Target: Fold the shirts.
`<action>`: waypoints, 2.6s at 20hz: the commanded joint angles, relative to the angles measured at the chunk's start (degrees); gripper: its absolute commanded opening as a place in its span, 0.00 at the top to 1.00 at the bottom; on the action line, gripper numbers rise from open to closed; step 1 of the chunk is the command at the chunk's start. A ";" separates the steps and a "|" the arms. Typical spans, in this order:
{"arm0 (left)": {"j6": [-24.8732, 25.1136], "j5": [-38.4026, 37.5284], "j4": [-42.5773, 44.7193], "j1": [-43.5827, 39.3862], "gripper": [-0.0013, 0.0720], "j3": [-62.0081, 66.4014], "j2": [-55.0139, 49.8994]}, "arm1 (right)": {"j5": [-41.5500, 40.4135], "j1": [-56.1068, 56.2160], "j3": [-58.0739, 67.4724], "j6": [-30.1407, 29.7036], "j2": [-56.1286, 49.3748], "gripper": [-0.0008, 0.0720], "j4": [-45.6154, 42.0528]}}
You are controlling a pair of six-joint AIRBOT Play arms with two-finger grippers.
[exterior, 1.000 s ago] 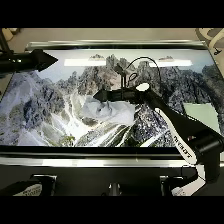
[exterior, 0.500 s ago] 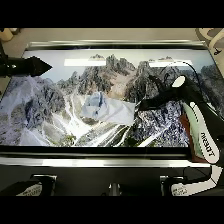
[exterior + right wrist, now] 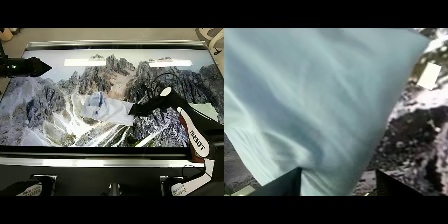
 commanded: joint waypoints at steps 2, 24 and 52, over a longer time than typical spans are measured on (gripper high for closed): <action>0.04 0.02 0.07 0.04 0.95 -0.04 0.00 | -0.28 -0.09 0.70 -2.62 -0.85 0.97 5.84; 0.94 0.04 0.07 -2.97 0.95 -0.15 -2.05 | 27.56 -58.97 27.26 -1.46 16.46 0.97 2.60; 1.92 3.72 3.82 -13.35 0.96 2.93 -1.84 | 3.30 -62.58 12.72 -10.45 33.20 0.07 -35.47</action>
